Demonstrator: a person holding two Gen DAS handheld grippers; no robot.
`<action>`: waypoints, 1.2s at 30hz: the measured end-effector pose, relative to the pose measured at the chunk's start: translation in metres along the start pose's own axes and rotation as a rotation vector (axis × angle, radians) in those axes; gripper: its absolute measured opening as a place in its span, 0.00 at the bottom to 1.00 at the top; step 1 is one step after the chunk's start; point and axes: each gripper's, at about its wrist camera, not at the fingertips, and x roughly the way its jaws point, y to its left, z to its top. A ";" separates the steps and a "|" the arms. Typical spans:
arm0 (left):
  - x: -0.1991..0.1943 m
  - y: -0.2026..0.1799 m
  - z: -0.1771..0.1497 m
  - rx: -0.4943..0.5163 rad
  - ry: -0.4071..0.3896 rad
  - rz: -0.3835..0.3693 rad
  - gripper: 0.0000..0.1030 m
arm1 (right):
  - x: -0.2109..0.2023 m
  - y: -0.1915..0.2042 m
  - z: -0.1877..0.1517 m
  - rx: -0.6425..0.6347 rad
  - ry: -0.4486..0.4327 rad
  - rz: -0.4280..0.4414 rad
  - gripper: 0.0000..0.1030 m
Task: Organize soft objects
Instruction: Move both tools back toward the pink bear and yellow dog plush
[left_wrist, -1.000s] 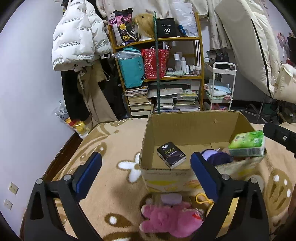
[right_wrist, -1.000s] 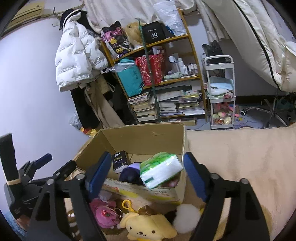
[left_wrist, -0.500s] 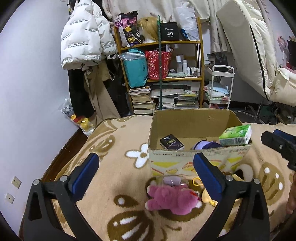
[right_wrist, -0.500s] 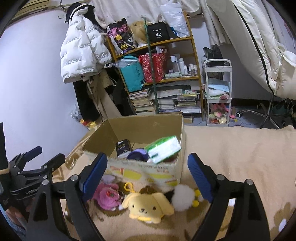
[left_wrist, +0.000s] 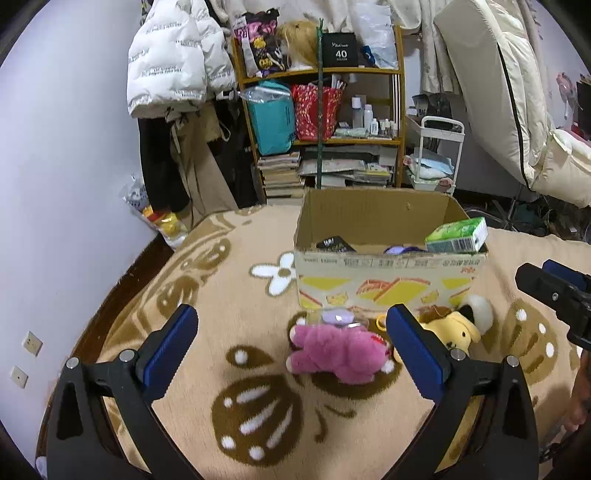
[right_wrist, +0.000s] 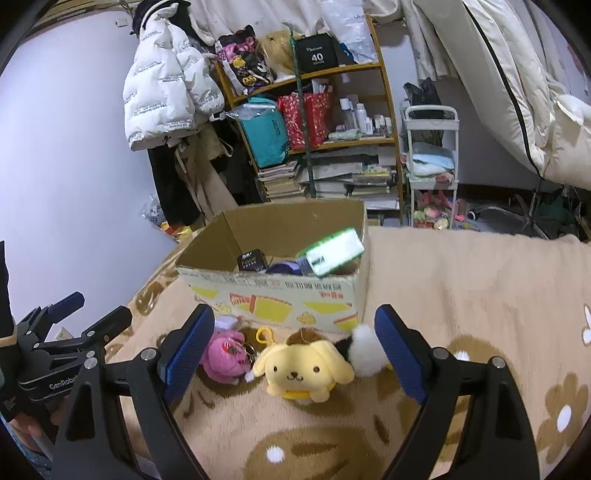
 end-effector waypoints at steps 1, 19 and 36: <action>0.001 0.001 -0.002 0.003 0.005 0.002 0.98 | 0.001 0.000 -0.001 0.003 0.007 -0.004 0.90; 0.069 -0.005 -0.009 -0.020 0.137 -0.011 0.98 | 0.050 -0.031 -0.002 0.114 0.143 -0.067 0.90; 0.113 -0.042 -0.023 0.012 0.205 -0.039 0.98 | 0.098 -0.051 -0.013 0.166 0.266 -0.132 0.80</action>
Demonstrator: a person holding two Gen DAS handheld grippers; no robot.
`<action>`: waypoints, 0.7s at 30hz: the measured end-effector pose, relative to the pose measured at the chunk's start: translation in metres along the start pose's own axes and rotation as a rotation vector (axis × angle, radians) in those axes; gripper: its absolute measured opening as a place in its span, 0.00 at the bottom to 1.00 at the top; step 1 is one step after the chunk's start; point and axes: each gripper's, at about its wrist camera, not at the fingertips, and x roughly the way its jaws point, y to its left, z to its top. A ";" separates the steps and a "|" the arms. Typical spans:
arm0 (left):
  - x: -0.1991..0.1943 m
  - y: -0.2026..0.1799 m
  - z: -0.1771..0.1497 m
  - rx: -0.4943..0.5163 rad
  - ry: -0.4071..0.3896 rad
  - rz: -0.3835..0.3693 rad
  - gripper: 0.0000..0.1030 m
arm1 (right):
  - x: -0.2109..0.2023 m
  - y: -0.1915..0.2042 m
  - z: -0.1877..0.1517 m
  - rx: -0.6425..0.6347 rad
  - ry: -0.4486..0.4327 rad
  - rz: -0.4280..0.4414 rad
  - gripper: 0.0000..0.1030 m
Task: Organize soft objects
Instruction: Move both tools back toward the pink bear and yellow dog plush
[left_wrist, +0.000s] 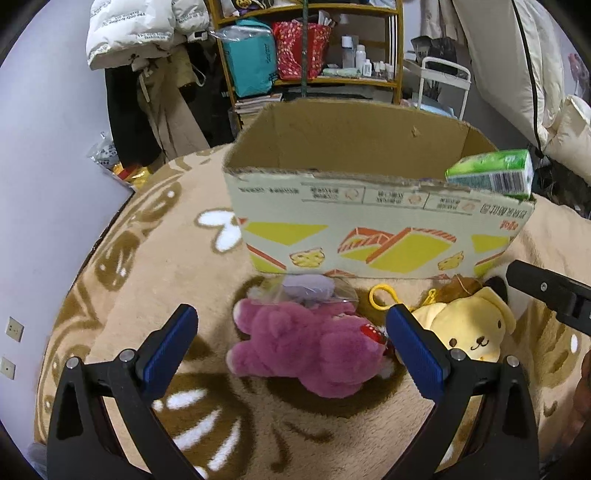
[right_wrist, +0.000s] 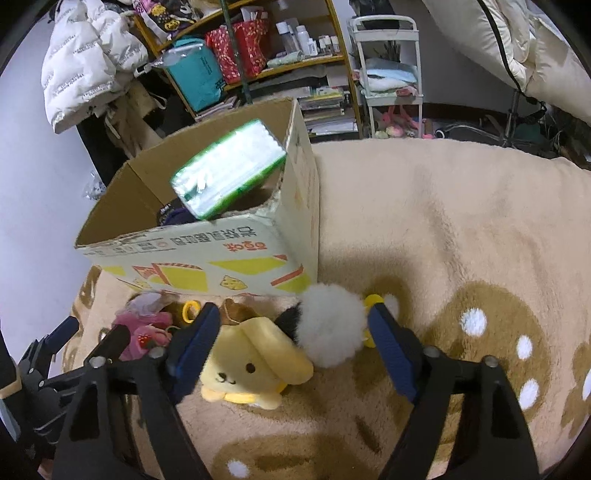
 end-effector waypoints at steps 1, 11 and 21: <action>0.003 -0.002 0.000 0.004 0.008 0.001 0.98 | 0.002 -0.001 0.000 0.002 0.009 -0.006 0.76; 0.018 -0.016 -0.006 0.047 0.053 0.013 0.98 | 0.016 -0.004 0.001 0.005 0.061 -0.034 0.51; 0.031 -0.021 -0.009 0.053 0.098 0.020 0.98 | 0.031 -0.020 0.001 0.064 0.119 -0.040 0.45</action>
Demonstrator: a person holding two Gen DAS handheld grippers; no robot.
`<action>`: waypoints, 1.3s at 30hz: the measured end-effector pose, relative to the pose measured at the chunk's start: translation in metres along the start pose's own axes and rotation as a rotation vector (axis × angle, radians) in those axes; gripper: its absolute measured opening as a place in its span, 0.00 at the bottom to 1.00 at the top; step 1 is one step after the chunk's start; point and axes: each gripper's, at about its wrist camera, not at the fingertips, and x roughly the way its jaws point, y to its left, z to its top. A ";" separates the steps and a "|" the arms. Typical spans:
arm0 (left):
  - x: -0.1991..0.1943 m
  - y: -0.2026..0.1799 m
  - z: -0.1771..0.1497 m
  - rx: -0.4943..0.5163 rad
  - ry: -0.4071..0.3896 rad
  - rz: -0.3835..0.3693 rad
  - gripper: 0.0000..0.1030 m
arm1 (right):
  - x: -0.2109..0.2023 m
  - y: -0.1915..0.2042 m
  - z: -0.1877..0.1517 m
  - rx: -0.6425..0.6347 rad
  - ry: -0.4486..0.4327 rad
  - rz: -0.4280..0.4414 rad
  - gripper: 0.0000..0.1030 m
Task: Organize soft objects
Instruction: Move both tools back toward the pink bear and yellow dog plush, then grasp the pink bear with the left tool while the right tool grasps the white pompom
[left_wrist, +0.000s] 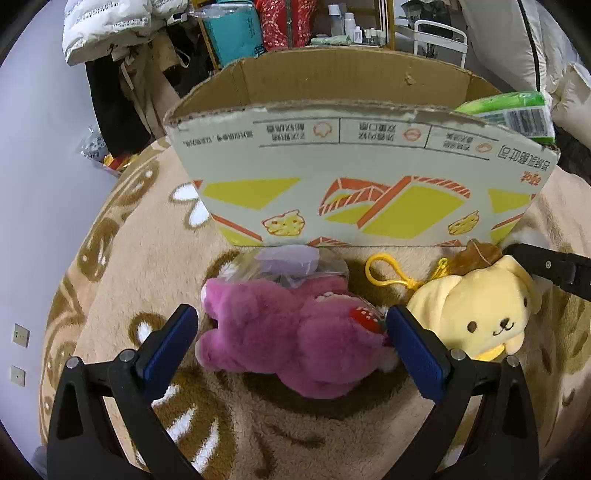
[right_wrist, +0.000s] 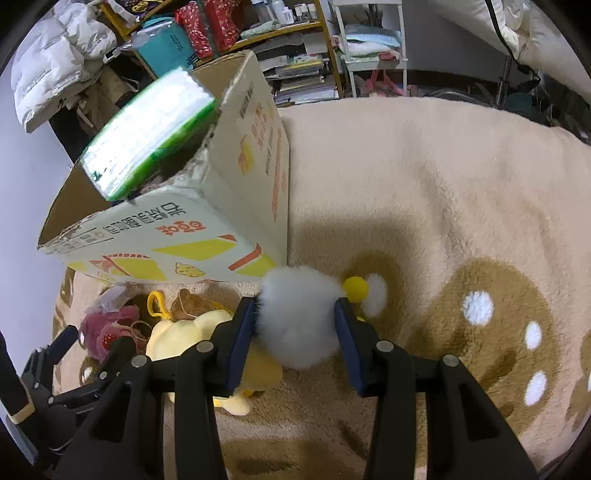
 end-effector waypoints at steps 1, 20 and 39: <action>0.001 0.001 0.000 -0.003 0.006 -0.001 0.98 | 0.001 0.000 0.000 0.000 0.003 0.000 0.45; 0.027 0.010 0.001 -0.046 0.077 -0.033 1.00 | 0.016 -0.005 0.005 0.029 0.057 0.052 0.45; 0.036 0.010 -0.005 -0.036 0.089 -0.042 0.96 | 0.012 0.005 -0.003 0.015 0.062 0.065 0.34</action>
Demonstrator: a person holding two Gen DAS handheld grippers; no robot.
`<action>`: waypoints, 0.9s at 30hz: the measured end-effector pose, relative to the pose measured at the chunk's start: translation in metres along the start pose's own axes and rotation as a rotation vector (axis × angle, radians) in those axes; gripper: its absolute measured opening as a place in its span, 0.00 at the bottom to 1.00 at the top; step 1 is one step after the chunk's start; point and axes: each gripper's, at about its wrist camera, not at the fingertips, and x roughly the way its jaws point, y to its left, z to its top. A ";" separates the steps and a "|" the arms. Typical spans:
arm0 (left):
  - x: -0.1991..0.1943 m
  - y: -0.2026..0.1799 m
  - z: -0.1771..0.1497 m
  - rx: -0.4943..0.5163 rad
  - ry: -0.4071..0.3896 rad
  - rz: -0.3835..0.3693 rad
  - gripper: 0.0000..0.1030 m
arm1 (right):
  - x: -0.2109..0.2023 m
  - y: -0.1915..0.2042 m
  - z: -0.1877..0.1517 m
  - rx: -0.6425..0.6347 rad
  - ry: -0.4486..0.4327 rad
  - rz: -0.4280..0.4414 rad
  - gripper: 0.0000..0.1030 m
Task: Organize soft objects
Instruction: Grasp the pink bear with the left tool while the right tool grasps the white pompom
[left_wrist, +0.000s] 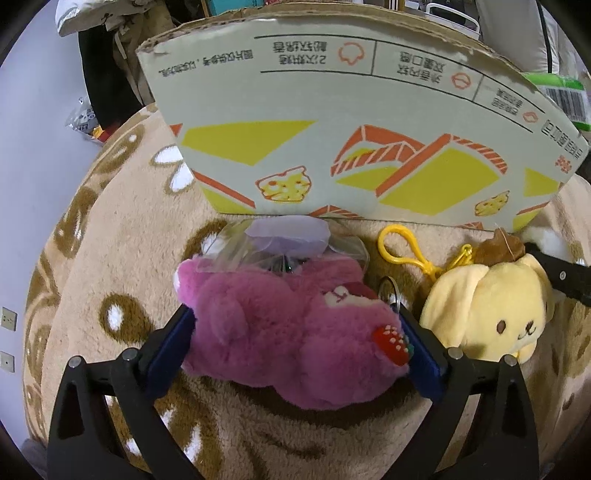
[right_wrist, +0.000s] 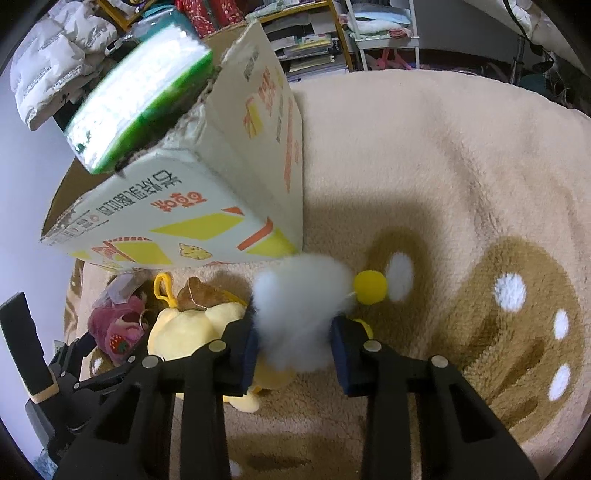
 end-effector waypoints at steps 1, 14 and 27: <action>-0.002 0.000 -0.001 0.001 -0.001 0.001 0.95 | -0.003 0.000 -0.001 0.001 -0.009 0.000 0.32; -0.027 -0.002 -0.013 0.012 -0.002 -0.022 0.86 | -0.047 0.010 -0.011 -0.030 -0.174 0.041 0.32; -0.073 0.024 -0.019 -0.087 -0.062 -0.061 0.86 | -0.082 0.029 -0.020 -0.106 -0.268 0.089 0.32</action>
